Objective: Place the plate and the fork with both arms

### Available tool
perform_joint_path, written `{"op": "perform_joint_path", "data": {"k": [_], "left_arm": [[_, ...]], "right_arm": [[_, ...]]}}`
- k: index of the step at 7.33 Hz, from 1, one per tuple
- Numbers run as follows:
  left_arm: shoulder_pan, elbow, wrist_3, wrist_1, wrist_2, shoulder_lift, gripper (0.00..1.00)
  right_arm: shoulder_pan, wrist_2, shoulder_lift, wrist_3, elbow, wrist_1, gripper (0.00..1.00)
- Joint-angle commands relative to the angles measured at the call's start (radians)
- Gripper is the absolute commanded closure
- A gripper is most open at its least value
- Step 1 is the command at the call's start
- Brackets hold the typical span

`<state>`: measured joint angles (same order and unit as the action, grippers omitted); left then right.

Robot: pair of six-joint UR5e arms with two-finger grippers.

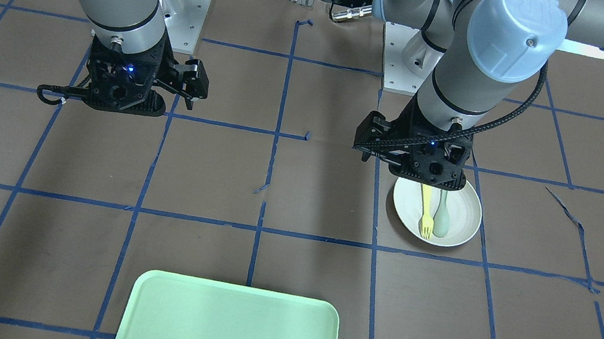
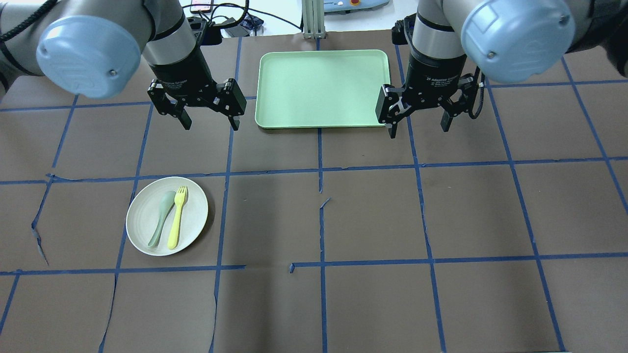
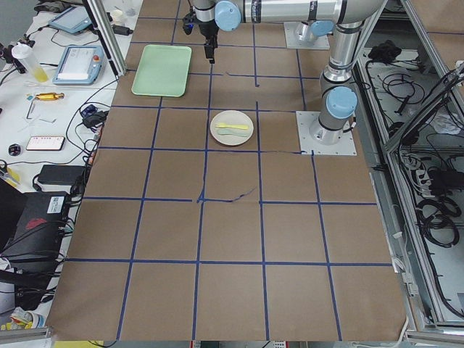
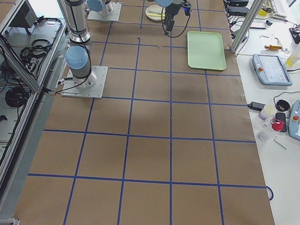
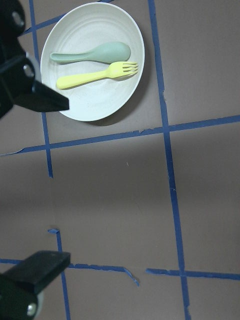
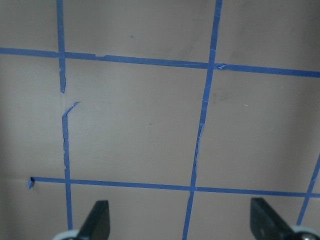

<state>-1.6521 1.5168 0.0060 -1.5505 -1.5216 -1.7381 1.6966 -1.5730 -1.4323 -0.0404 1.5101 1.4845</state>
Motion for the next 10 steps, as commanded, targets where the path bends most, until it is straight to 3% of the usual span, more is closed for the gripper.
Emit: {"op": "perform_joint_path", "data": {"k": [1, 4, 6, 7, 10], "left_arm": [[0.002, 0.003, -0.023, 0.013, 0.015, -0.008, 0.0], [0.101, 0.044, 0.037, 0.027, -0.038, 0.005, 0.0], [0.254, 0.097, 0.08, 0.062, -0.04, 0.011, 0.0], [0.324, 0.112, 0.226, 0.061, -0.04, 0.006, 0.0], [0.504, 0.222, 0.296, 0.114, -0.035, 0.0, 0.0]], "right_arm": [[0.0, -0.005, 0.001, -0.004, 0.021, 0.031, 0.0], [0.0, -0.012, 0.01, -0.001, 0.024, 0.071, 0.0], [0.0, -0.012, 0.01, -0.003, 0.025, 0.077, 0.0], [0.0, -0.007, 0.01, -0.003, 0.025, 0.077, 0.0], [0.002, -0.001, 0.01, -0.01, 0.025, 0.074, 0.0]]}}
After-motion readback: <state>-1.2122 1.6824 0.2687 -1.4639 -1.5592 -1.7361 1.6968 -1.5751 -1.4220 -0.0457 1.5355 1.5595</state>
